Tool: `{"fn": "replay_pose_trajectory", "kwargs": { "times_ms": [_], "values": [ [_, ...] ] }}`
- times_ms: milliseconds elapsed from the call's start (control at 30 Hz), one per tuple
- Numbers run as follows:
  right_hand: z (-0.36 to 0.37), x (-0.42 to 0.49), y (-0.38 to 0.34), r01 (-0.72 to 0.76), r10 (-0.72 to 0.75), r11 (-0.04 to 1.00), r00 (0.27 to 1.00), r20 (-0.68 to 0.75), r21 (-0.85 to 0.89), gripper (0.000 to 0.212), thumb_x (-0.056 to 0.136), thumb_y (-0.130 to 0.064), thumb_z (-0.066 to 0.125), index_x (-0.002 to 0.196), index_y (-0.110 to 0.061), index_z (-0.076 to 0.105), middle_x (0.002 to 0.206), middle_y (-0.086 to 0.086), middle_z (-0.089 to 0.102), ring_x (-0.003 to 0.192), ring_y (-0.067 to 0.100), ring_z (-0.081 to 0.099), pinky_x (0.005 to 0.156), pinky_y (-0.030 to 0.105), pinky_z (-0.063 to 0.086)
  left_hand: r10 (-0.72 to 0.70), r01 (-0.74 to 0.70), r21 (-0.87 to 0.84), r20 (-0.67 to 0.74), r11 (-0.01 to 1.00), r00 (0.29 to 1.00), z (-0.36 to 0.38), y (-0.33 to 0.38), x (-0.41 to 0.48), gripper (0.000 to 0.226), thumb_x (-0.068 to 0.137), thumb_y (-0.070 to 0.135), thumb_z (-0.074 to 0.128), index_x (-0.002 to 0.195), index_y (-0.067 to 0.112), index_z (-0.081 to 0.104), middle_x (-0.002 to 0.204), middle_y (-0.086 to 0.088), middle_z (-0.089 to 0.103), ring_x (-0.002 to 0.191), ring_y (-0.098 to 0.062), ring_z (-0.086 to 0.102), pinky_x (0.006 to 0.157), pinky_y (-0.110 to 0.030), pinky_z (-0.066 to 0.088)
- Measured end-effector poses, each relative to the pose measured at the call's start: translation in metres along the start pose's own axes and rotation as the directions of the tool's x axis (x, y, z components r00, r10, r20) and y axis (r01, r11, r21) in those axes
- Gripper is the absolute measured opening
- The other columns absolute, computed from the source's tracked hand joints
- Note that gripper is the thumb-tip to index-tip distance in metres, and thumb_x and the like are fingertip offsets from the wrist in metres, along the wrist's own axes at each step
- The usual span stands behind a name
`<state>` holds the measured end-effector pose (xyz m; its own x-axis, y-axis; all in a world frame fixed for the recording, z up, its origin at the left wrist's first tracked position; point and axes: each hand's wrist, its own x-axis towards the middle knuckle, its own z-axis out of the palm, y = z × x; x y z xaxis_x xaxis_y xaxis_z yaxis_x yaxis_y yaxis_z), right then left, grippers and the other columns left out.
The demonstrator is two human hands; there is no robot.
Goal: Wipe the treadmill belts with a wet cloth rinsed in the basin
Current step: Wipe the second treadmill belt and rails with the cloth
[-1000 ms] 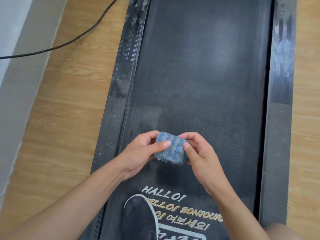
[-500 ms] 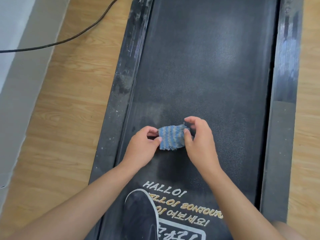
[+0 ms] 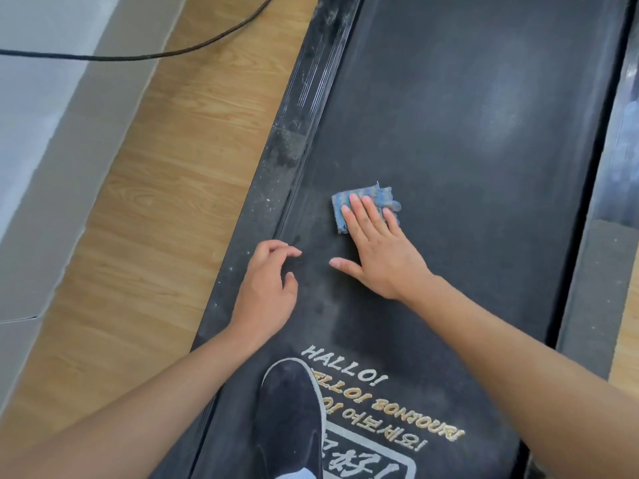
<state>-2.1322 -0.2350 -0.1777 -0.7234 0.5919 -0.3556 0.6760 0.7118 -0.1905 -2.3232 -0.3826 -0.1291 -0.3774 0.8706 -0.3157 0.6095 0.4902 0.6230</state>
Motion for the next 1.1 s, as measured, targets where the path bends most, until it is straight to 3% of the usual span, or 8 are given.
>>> {"fn": "replay_pose_trajectory", "kwargs": {
  "times_ms": [100,200,533,633,733,800,900,1100],
  "values": [
    [-0.016,0.031,0.004,0.006,-0.006,1.000,1.000,0.006,0.013,0.097,0.094,-0.079,0.005,0.164,-0.013,-0.010,0.172,0.007,-0.015,0.158,0.024,-0.017,0.129,0.050,0.000,0.024,-0.022,0.057,-0.038,0.998,0.999,-0.006,-0.010,-0.014,0.040,0.095,0.002,0.059,0.129,0.023,0.065,0.141,0.012,0.045,0.126,-0.007,0.047,0.107,-0.020,0.036],
    [-0.010,0.015,-0.010,0.030,-0.030,0.999,1.000,0.000,0.035,0.091,0.100,-0.074,0.010,0.164,-0.011,-0.007,0.172,0.007,-0.015,0.158,0.024,-0.019,0.129,0.050,-0.001,0.000,0.005,0.099,-0.056,0.995,0.998,-0.010,-0.031,-0.024,0.051,0.096,0.002,0.059,0.143,0.022,0.061,0.160,0.009,0.040,0.146,-0.012,0.038,0.123,-0.035,0.033],
    [0.048,-0.110,-0.043,0.506,-0.494,0.862,0.854,0.163,-0.036,0.076,0.106,-0.063,0.022,0.166,-0.022,-0.001,0.173,-0.004,-0.008,0.158,0.013,-0.016,0.128,0.046,-0.001,-0.009,0.015,0.133,-0.047,0.991,0.999,-0.018,-0.053,-0.036,0.068,0.100,0.004,0.053,0.163,0.023,0.036,0.172,0.019,0.023,0.157,-0.005,0.026,0.123,-0.028,0.029],
    [0.036,-0.088,-0.035,0.432,-0.423,0.900,0.897,0.126,-0.052,0.084,0.101,-0.075,0.020,0.166,-0.023,0.006,0.173,-0.004,-0.001,0.160,0.015,-0.007,0.128,0.048,0.005,-0.005,0.013,0.161,-0.047,0.987,0.999,-0.018,-0.053,-0.034,0.071,0.099,0.005,0.052,0.165,0.023,0.033,0.173,0.020,0.020,0.157,-0.005,0.026,0.119,-0.024,0.029],
    [0.002,-0.031,-0.006,0.121,-0.122,0.990,0.993,-0.006,-0.074,0.093,0.097,-0.079,0.019,0.165,-0.016,0.017,0.172,0.004,0.011,0.160,0.021,0.006,0.125,0.054,0.021,-0.015,0.023,0.180,-0.044,0.983,0.999,-0.016,-0.052,-0.035,0.074,0.099,0.006,0.052,0.167,0.024,0.027,0.174,0.021,0.014,0.158,-0.003,0.022,0.118,-0.025,0.033],
    [-0.026,0.014,0.011,0.006,-0.005,0.997,1.000,0.006,-0.077,0.096,0.095,-0.080,0.013,0.166,-0.016,0.006,0.173,0.003,0.001,0.160,0.021,-0.001,0.128,0.052,0.011,-0.004,0.004,0.213,-0.003,0.977,1.000,-0.016,-0.052,-0.038,0.077,0.099,0.007,0.051,0.168,0.023,0.021,0.176,0.019,0.006,0.159,-0.003,0.017,0.117,-0.023,0.031],
    [-0.036,0.045,0.011,-0.046,0.049,0.985,0.999,0.012,-0.165,0.101,0.093,-0.084,0.006,0.164,-0.015,-0.009,0.173,0.004,-0.011,0.159,0.022,-0.013,0.129,0.051,-0.002,0.004,-0.019,0.250,0.061,0.968,0.998,-0.018,-0.050,-0.039,0.081,0.101,0.008,0.049,0.170,0.022,0.009,0.175,0.021,-0.013,0.161,-0.001,0.002,0.110,-0.018,0.028],
    [0.002,-0.011,-0.050,0.103,-0.101,0.993,0.995,0.026,-0.056,0.092,0.101,-0.071,0.017,0.164,-0.006,0.000,0.172,0.012,-0.006,0.159,0.030,-0.011,0.128,0.054,0.011,-0.013,-0.020,0.268,0.119,0.963,0.993,-0.018,-0.048,-0.038,0.088,0.098,0.006,0.047,0.170,0.023,0.000,0.170,0.023,-0.027,0.160,0.000,-0.012,0.103,-0.029,0.050]
  ]
}}
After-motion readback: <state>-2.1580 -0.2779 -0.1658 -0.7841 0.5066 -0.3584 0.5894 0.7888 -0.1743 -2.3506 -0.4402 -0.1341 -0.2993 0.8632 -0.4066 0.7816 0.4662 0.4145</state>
